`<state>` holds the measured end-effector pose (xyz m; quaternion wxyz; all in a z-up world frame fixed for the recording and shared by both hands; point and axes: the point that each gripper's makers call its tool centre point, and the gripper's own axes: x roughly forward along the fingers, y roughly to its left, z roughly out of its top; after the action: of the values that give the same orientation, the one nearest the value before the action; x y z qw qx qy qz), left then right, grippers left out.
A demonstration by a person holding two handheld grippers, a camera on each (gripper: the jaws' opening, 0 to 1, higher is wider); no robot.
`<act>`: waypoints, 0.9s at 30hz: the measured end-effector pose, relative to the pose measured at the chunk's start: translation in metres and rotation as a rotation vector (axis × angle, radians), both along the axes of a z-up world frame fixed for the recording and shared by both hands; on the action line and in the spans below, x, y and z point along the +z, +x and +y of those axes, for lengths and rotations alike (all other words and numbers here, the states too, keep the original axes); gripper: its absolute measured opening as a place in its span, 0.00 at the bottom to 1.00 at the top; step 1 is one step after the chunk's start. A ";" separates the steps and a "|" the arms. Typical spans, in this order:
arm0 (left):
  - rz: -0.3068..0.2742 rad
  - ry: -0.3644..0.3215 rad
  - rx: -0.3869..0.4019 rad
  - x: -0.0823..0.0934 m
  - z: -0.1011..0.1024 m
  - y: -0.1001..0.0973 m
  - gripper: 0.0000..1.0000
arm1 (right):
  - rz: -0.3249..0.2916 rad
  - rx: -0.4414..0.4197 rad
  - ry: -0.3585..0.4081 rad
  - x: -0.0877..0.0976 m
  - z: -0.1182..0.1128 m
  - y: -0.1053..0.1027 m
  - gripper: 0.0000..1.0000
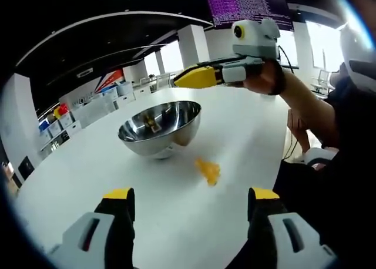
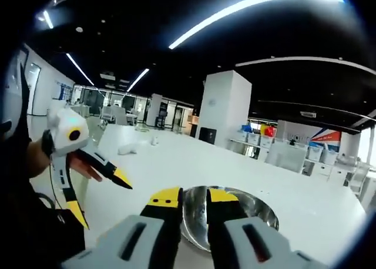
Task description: Pick up the QQ candy scattered on the table and place it into the stainless steel bowl on the table
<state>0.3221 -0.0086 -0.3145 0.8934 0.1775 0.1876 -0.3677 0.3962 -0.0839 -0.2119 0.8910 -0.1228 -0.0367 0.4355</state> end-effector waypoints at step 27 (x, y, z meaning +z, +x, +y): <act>0.007 0.002 -0.008 -0.003 0.001 -0.001 0.78 | 0.264 0.083 -0.166 -0.127 0.008 -0.051 0.10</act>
<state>0.3207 -0.0079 -0.3175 0.8910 0.1779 0.1906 -0.3715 0.3452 -0.0760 -0.3392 0.8562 -0.1362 0.1120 0.4857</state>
